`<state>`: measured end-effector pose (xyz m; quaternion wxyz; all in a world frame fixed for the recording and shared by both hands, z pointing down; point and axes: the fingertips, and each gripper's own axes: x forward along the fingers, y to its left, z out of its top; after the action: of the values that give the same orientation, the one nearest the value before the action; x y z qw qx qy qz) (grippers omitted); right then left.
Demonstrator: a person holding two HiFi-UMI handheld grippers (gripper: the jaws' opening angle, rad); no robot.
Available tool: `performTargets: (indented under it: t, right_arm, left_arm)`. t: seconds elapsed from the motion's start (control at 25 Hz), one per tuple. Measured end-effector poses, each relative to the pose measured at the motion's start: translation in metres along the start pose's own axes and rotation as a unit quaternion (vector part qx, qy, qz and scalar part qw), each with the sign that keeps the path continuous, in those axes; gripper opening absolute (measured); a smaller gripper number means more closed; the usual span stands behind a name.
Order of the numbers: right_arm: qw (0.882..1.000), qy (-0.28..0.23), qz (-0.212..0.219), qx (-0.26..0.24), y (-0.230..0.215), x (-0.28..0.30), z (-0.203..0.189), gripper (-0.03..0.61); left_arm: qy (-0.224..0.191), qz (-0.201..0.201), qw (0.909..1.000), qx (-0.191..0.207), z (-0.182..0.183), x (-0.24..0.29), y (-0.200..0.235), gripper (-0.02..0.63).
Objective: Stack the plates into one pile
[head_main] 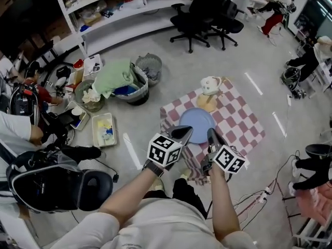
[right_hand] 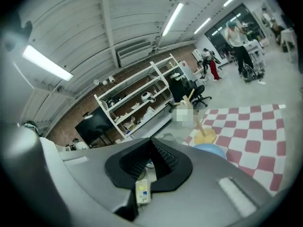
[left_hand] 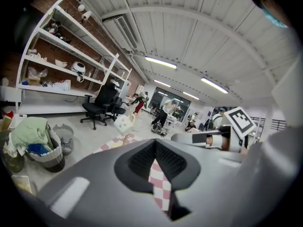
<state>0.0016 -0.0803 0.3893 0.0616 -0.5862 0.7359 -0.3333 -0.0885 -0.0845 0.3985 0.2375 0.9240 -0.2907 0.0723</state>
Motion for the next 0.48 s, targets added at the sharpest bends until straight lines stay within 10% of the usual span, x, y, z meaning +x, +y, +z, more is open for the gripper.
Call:
performTargets:
  t: [0.48]
  right_arm:
    - [0.985,-0.063,0.001,-0.158,0.068,-0.023,0.07,0.011]
  left_arm:
    - [-0.056,-0.004,0.9972,0.049,0.089,-0.043,-0.013,0.006]
